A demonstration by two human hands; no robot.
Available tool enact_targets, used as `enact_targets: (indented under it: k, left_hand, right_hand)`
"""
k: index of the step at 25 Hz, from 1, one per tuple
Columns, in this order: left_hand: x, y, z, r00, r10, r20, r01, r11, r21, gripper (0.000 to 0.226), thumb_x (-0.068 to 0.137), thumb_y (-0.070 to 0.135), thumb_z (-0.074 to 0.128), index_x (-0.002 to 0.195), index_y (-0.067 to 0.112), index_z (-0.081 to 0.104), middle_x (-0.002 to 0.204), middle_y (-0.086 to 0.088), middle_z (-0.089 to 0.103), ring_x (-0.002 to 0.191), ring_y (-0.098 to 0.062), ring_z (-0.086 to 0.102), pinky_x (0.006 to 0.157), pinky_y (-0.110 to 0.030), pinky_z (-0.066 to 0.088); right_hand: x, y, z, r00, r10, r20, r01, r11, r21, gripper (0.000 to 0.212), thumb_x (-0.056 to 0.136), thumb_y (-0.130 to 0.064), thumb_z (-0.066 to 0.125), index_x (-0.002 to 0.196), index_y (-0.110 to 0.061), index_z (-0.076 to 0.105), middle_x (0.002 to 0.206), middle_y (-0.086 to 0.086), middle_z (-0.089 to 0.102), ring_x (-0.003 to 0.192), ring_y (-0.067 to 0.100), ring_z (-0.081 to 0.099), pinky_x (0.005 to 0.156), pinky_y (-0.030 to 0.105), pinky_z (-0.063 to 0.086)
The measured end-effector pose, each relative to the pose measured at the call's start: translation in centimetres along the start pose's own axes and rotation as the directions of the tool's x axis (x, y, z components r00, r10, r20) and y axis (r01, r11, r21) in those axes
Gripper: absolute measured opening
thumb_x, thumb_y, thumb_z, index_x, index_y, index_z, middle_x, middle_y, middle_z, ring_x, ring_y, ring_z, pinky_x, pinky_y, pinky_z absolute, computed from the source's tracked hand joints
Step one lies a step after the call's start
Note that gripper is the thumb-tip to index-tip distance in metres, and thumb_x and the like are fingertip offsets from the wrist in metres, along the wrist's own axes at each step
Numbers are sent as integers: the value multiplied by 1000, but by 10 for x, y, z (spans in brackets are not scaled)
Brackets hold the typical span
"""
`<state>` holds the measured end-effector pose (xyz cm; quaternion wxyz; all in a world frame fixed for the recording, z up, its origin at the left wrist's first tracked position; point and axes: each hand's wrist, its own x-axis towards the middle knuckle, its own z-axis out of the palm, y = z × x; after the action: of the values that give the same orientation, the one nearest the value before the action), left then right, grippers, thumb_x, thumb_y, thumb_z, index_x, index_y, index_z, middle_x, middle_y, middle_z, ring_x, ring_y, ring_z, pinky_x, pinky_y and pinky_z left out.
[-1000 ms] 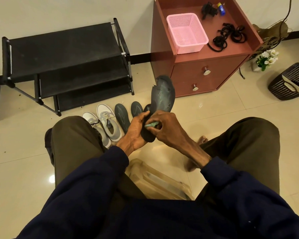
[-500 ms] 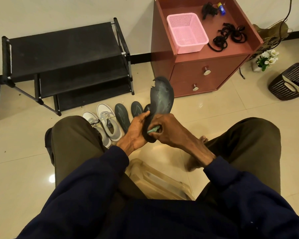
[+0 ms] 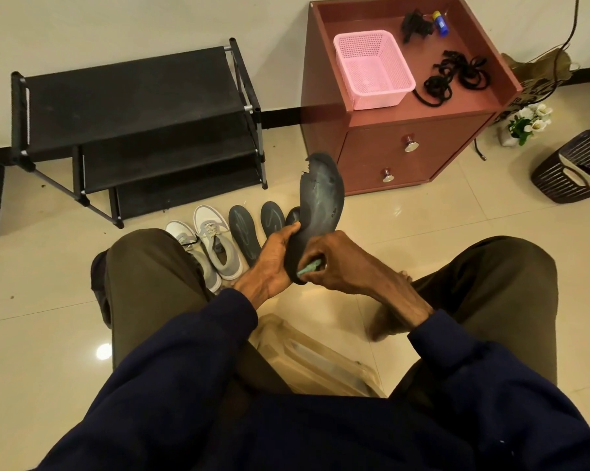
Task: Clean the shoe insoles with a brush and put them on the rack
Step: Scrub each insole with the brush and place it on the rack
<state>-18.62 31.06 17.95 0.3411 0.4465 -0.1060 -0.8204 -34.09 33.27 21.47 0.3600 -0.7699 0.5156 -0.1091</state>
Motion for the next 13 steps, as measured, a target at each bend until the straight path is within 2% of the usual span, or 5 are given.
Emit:
enact_targets:
  k: [1, 5, 7, 10, 13]
  left_hand:
    - [0, 0, 0, 1000, 5, 0, -5, 1000, -3, 33, 102, 28, 55, 125, 6, 65, 112, -14, 71, 95, -27, 69, 91, -40, 56]
    - [2, 0, 1, 1000, 20, -4, -20, 1000, -9, 31, 103, 29, 54, 123, 7, 66, 108, -12, 72, 93, -25, 69, 88, -38, 56]
    - [2, 0, 0, 1000, 7, -7, -7, 1000, -5, 34, 103, 29, 54, 126, 6, 64, 106, -12, 72, 90, -25, 70, 82, -37, 57]
    - [2, -1, -1, 1000, -20, 8, 20, 1000, -9, 36, 101, 29, 55, 127, 6, 64, 111, -14, 72, 94, -27, 71, 85, -39, 58]
    - [2, 0, 0, 999, -14, 36, 15, 999, -30, 33, 102, 28, 55, 123, 6, 66, 110, -15, 71, 93, -26, 70, 90, -39, 55]
  right_hand:
    - [1, 3, -2, 1000, 5, -8, -5, 1000, -16, 13, 83, -16, 83, 96, -14, 82, 93, -1, 74, 77, 9, 67, 71, 22, 58]
    - [8, 15, -1, 955, 37, -294, -89, 982, -167, 14, 83, -15, 82, 97, -12, 79, 98, 5, 71, 85, 18, 66, 76, 31, 57]
    - [6, 7, 6, 968, 12, -249, -37, 995, -97, 14, 83, -14, 82, 97, -12, 79, 97, 3, 71, 84, 14, 65, 76, 26, 56]
    - [1, -1, 2, 999, -23, -46, 27, 997, 76, 11, 82, -15, 83, 93, -16, 81, 89, -6, 72, 76, 5, 66, 70, 18, 54]
    - [6, 11, -2, 973, 10, -228, -6, 1000, 21, 13, 82, -14, 83, 95, -14, 81, 91, -1, 74, 76, 7, 66, 73, 27, 58]
